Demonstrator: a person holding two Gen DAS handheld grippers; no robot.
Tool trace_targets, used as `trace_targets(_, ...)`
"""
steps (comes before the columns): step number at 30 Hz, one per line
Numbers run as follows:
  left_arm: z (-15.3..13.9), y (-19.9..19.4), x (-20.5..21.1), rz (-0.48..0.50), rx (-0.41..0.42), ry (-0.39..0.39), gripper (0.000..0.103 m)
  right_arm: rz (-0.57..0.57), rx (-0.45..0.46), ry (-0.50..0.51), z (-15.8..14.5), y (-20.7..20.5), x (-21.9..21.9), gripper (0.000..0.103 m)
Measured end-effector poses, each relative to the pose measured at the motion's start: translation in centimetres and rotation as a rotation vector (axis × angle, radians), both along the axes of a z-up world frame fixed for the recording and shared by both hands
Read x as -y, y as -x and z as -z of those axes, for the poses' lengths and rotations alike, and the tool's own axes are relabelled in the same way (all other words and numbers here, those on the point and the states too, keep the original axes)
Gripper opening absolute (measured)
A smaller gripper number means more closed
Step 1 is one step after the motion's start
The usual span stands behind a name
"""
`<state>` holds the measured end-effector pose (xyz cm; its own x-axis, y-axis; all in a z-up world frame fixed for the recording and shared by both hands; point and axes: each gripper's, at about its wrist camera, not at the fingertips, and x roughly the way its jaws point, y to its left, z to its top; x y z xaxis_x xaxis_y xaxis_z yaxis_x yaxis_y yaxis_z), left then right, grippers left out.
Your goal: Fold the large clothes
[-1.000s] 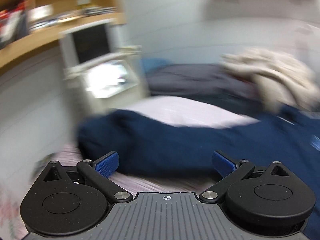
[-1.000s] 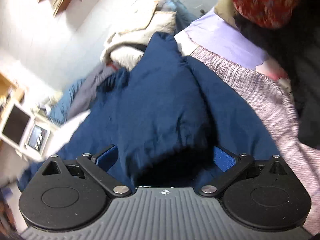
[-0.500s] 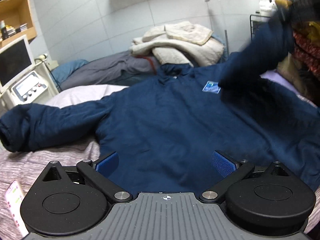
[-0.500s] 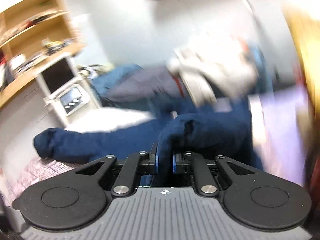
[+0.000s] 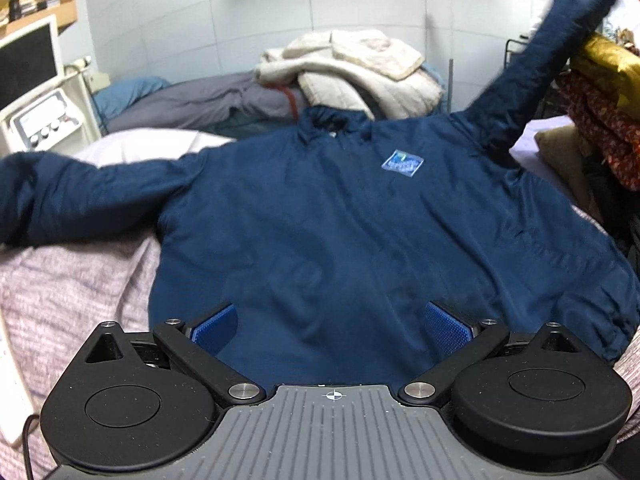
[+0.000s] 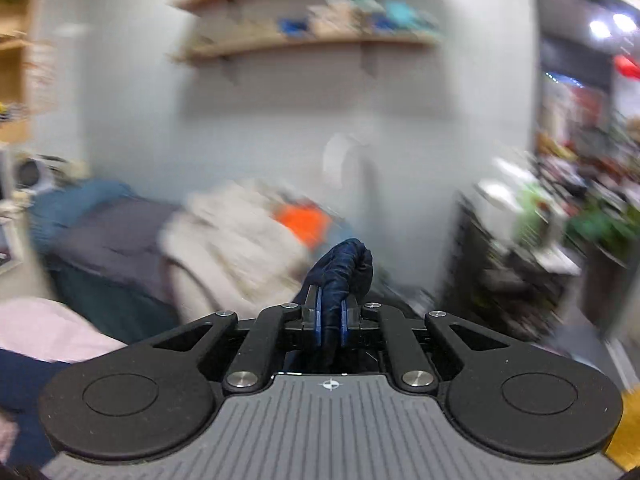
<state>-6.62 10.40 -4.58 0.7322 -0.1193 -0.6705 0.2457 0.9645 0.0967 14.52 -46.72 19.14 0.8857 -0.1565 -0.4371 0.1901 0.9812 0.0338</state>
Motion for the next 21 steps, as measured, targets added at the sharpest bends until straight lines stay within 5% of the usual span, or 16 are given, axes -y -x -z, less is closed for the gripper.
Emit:
trace_targets(6, 0.2, 0.2, -1.4, -0.071, -0.012, 0.002, 0.103, 0.243, -0.13, -0.214, 9.4, -0.2, 7.4, 0.024)
trace_targets(10, 0.0, 0.6, -2.4, -0.113, -0.007, -0.003, 0.103, 0.268, -0.029, -0.297, 11.0, 3.5, 7.8, 0.081)
trace_targets(15, 0.3, 0.8, -5.1, -0.191, 0.011, -0.02, 0.103, 0.189, 0.147, -0.195, 7.0, 8.7, 4.0, 0.085)
trace_targets(17, 0.4, 1.0, -6.5, -0.222, 0.02, -0.024, 0.103, 0.132, 0.215, -0.154, 5.6, 11.4, 1.6, 0.096)
trace_targets(21, 0.3, 1.9, -9.7, -0.293, 0.032, -0.034, 0.103, -0.139, 0.277, -0.15, 5.3, 17.3, -4.9, 0.103)
